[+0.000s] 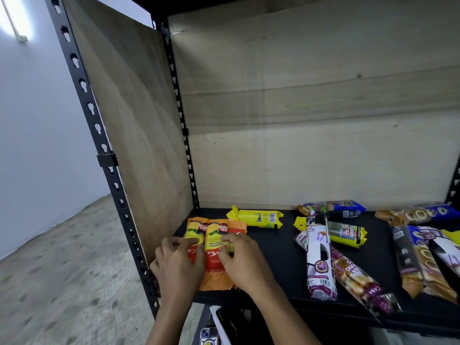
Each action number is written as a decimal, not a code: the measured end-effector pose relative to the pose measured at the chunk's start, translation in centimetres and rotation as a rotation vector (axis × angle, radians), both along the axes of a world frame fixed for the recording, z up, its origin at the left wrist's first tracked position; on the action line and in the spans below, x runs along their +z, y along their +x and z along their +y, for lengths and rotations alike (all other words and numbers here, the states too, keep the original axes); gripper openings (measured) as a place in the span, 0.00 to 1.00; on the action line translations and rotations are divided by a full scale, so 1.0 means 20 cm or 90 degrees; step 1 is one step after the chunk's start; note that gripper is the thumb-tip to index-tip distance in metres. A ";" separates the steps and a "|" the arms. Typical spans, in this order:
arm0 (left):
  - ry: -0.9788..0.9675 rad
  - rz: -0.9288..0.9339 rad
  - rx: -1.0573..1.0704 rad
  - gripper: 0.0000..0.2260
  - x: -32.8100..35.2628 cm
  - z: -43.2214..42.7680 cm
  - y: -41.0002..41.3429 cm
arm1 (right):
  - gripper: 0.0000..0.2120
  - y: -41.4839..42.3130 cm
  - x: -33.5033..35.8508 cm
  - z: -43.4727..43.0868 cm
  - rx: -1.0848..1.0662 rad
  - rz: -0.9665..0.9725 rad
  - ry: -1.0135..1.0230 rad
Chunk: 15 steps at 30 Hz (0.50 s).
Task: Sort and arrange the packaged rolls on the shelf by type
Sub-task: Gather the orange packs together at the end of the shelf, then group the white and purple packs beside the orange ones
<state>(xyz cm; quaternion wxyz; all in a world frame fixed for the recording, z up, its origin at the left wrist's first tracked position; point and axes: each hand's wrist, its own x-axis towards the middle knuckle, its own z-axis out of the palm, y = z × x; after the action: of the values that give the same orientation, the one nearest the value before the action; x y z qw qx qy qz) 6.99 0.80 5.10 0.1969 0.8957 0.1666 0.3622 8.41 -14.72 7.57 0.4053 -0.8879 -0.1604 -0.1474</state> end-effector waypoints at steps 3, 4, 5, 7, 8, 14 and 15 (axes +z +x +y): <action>0.001 -0.027 -0.039 0.07 0.02 -0.05 0.01 | 0.15 -0.01 0.02 -0.08 -0.008 -0.021 0.022; 0.002 -0.033 -0.054 0.06 0.03 -0.08 0.01 | 0.14 -0.01 0.03 -0.13 -0.016 -0.028 0.027; 0.009 -0.038 -0.073 0.06 0.04 -0.11 0.02 | 0.13 -0.01 0.03 -0.18 -0.029 -0.036 0.030; 0.022 -0.058 -0.124 0.06 0.06 -0.21 0.02 | 0.11 -0.01 0.05 -0.31 -0.070 -0.061 0.040; 0.022 -0.070 -0.153 0.06 0.06 -0.26 0.03 | 0.11 -0.02 0.05 -0.38 -0.095 -0.073 0.043; -0.018 -0.087 -0.350 0.08 0.10 -0.61 0.03 | 0.11 -0.11 0.11 -0.85 -0.230 -0.087 0.003; -0.033 -0.087 -0.381 0.09 0.10 -0.67 0.03 | 0.10 -0.12 0.11 -0.91 -0.249 -0.086 0.000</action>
<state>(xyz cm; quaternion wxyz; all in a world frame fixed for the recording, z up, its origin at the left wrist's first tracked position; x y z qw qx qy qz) 7.59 -12.54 7.16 0.3284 0.8732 -0.1091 0.3432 6.00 -33.02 9.82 0.3575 -0.8901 -0.0117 -0.2825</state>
